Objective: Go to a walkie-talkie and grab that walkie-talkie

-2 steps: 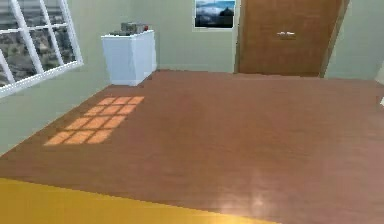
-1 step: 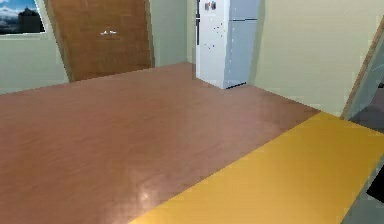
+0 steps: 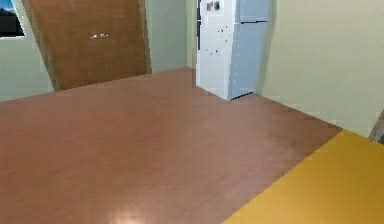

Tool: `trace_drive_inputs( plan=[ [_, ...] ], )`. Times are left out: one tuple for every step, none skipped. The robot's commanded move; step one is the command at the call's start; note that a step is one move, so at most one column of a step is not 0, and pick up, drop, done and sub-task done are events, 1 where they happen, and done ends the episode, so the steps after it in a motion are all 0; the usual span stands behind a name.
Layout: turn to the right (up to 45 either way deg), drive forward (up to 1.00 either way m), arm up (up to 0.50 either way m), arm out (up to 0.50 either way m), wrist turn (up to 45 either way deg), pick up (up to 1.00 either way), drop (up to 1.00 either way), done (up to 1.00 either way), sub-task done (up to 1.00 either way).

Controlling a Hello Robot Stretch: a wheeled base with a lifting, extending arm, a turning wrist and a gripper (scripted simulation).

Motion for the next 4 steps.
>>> trace_drive_inputs(
  plan=[
    [9.0,0.00,0.00,0.00,0.0,0.00,0.00,0.00,0.00],
    [0.0,0.45,0.00,0.00,0.0,0.00,0.00,0.00,0.00],
    [42.0,0.00,0.00,0.00,0.0,0.00,0.00,0.00,0.00],
    [0.0,0.65,0.00,0.00,0.0,0.00,0.00,0.00,0.00]
  ],
)
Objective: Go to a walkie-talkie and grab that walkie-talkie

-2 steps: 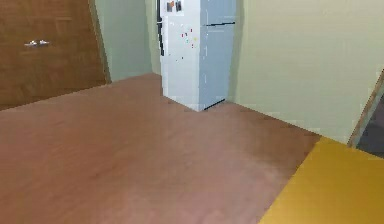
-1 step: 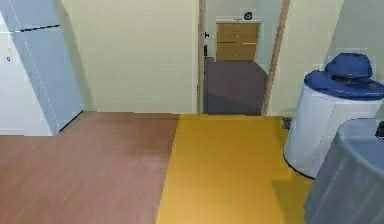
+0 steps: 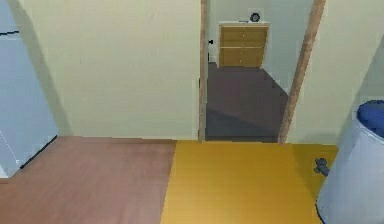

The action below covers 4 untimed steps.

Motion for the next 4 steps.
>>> trace_drive_inputs(
  plan=[
    [27.0,0.00,0.00,0.00,0.0,0.00,0.00,0.00,0.00],
    [0.0,0.20,0.00,0.00,0.0,0.00,0.00,0.00,0.00],
    [-30.0,0.00,0.00,0.00,0.0,0.00,0.00,0.00,0.00],
    [-6.0,0.00,0.00,0.00,0.0,0.00,0.00,0.00,0.00]
  ],
)
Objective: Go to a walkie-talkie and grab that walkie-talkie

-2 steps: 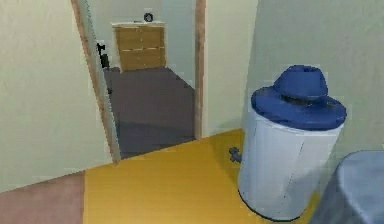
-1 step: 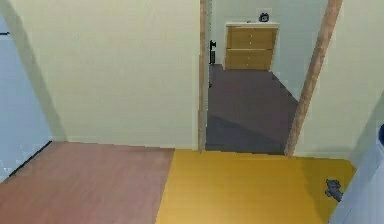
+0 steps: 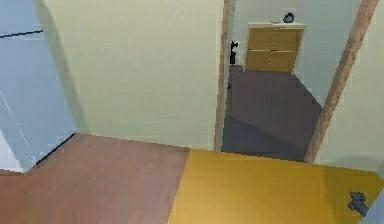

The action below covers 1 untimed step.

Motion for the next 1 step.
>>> trace_drive_inputs(
  plan=[
    [45.0,0.00,0.00,0.00,0.0,0.00,0.00,0.00,0.00]
  ],
)
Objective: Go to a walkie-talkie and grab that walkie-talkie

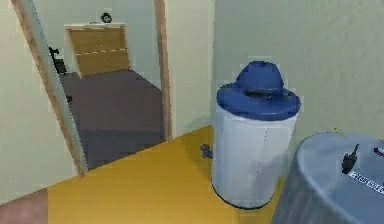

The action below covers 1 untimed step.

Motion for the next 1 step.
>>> trace_drive_inputs(
  plan=[
    [45.0,0.00,0.00,0.00,0.0,0.00,0.00,0.00,0.00]
  ],
)
